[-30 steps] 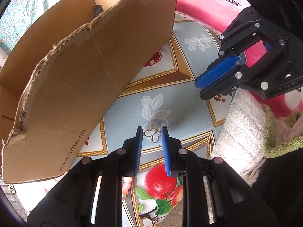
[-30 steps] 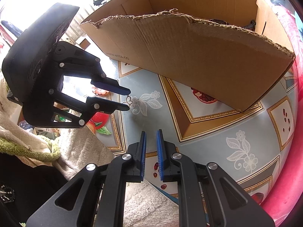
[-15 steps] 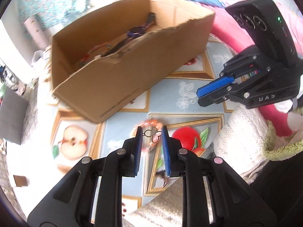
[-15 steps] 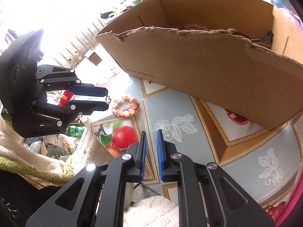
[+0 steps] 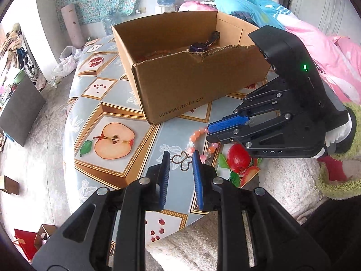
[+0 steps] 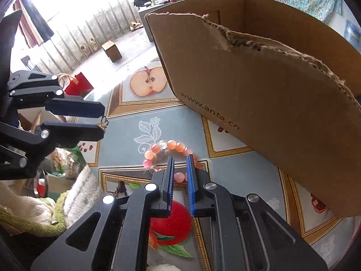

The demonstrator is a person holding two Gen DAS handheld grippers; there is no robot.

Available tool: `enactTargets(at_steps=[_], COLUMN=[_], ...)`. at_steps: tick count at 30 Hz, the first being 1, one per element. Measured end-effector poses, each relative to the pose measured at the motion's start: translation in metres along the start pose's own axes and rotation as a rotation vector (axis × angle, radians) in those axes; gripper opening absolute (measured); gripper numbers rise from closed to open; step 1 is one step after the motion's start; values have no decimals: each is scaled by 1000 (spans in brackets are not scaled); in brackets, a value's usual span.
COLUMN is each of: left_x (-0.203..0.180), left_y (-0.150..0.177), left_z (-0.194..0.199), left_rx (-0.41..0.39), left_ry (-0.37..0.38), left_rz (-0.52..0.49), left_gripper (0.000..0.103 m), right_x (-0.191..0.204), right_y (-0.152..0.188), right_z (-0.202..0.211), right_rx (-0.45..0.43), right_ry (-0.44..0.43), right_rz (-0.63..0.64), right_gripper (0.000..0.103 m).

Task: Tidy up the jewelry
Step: 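Grasp the orange bead bracelet with the right gripper and lift it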

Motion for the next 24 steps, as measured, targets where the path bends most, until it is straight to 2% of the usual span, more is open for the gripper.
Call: enactTargets(at_steps=[8, 10, 14, 16, 18, 24], left_x=[-4, -4, -6, -5, -5, -7], left_y=[2, 2, 2, 1, -1, -5], left_z=[0, 0, -1, 0, 1, 9], left_rx=[-17, -18, -20, -22, -27, -42], left_ry=[-1, 0, -2, -8, -16, -30], left_rz=[5, 4, 0, 0, 4, 9], left_gripper=[19, 19, 19, 19, 19, 19], right_x=[-10, -14, -14, -14, -14, -12], right_y=[2, 1, 0, -1, 1, 6], right_z=[8, 6, -2, -2, -1, 25], right_rx=[-2, -1, 7, 10, 14, -25], right_ry=[25, 27, 0, 15, 29, 25], right_rz=[-7, -12, -14, -7, 2, 2], right_gripper=[12, 22, 23, 20, 10, 10])
Point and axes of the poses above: each gripper's, at about its wrist camera, not at the fingertips, and z roughly against the way its jaws point, x to its left, y to its underside, the point moved 9 cm from there along -z, roughly the way its jaws point, and after that the axes turned 4 degrees about x, right-handed, at the moved point
